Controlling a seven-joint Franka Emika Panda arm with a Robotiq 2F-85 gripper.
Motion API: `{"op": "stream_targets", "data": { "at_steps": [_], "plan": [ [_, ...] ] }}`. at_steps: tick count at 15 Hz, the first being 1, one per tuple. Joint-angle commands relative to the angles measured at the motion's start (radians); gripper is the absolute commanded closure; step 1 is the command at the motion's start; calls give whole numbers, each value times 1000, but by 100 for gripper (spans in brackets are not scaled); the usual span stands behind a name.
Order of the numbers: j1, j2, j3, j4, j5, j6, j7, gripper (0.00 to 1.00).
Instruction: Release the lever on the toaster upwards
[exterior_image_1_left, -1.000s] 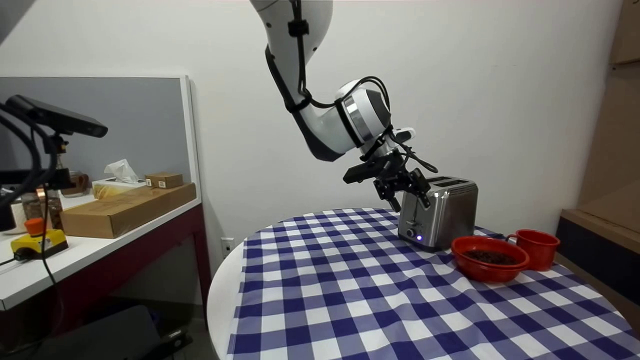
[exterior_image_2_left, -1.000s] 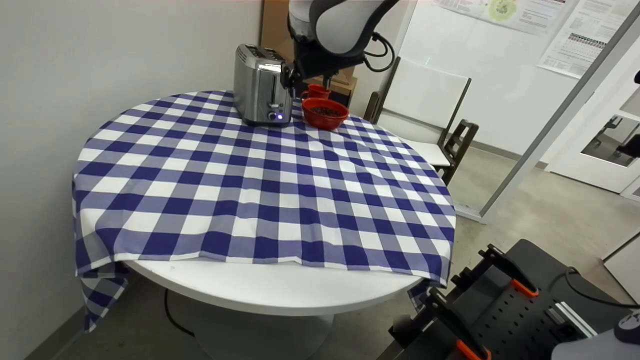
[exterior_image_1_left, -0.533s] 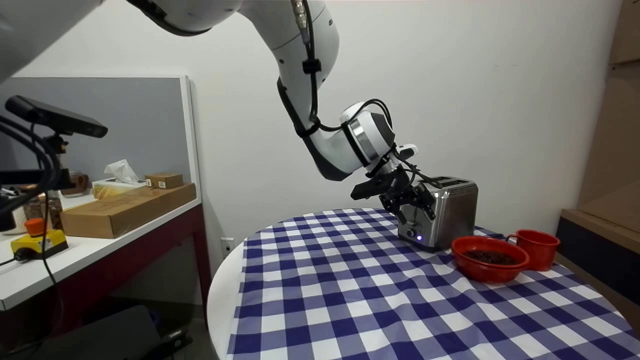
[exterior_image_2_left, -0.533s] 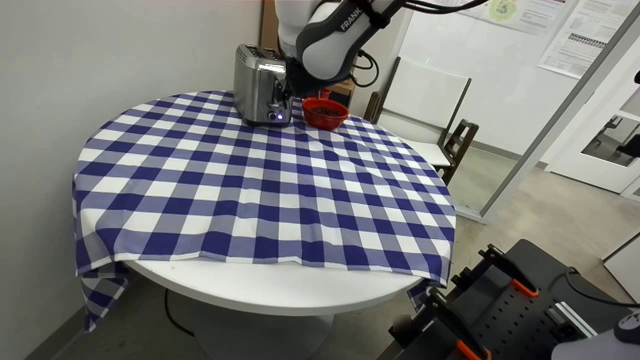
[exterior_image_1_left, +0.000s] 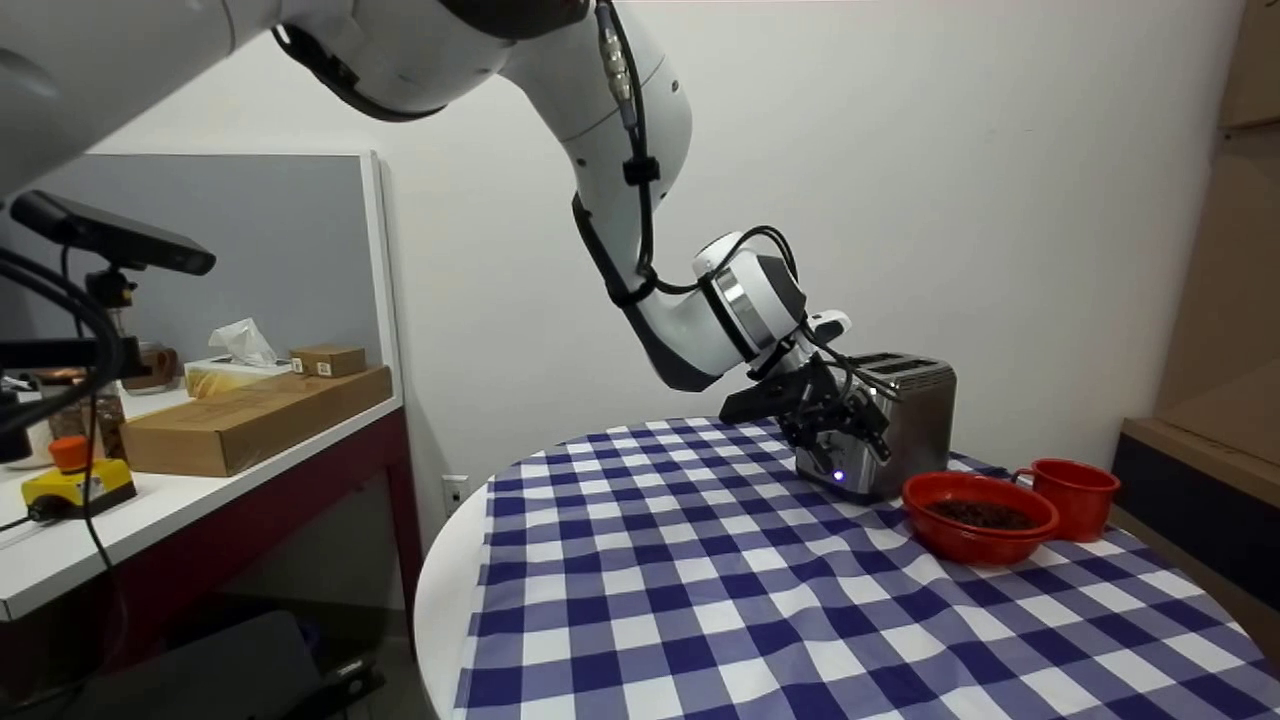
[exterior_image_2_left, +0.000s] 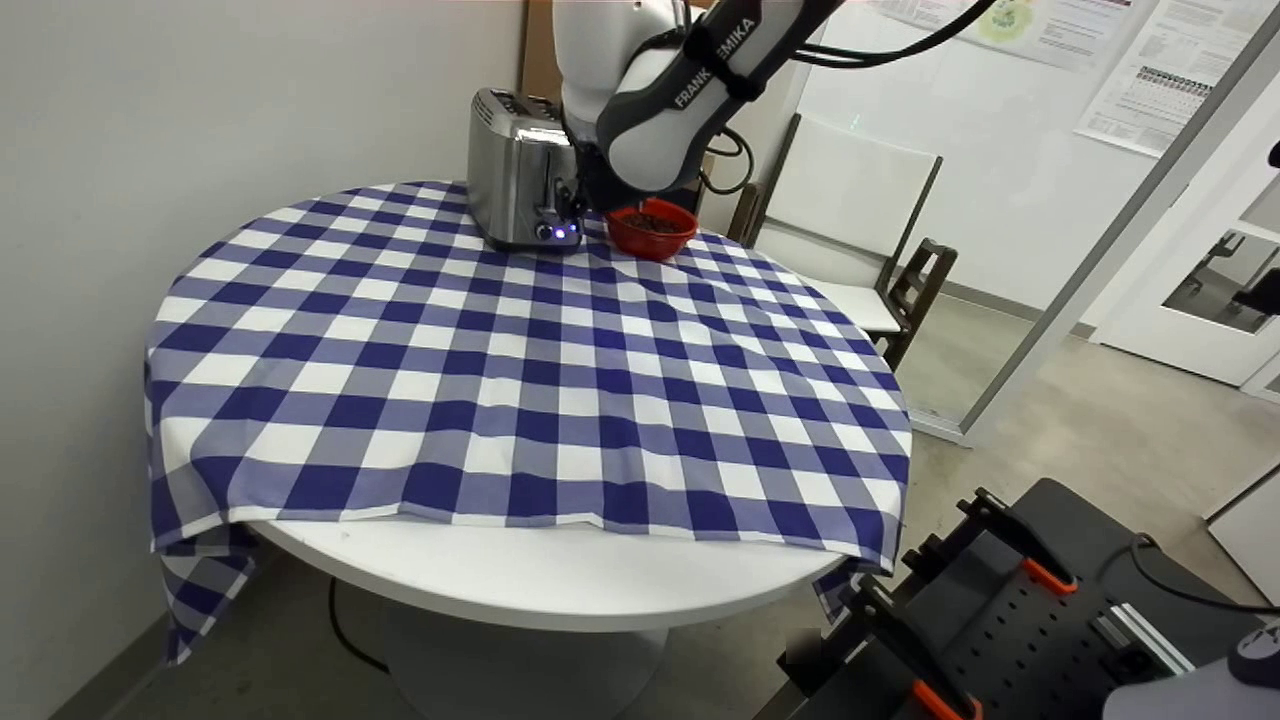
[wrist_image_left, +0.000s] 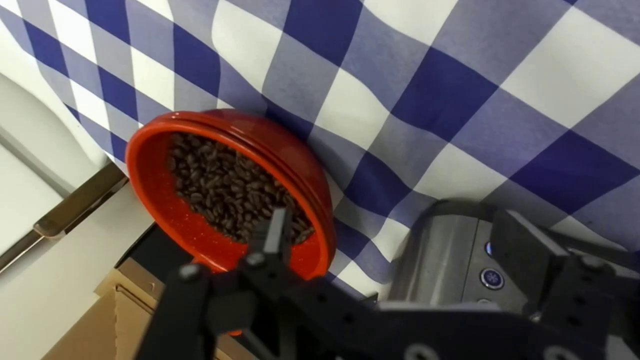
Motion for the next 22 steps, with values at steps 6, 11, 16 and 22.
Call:
{"op": "stream_targets", "data": {
  "at_steps": [6, 11, 16, 22],
  "plan": [
    [38, 73, -53, 83, 11, 72, 16, 0],
    [39, 93, -58, 89, 14, 67, 5, 0],
    [39, 111, -72, 88, 15, 66, 9, 0],
    [47, 140, -87, 109, 17, 72, 42, 0]
  ]
}}
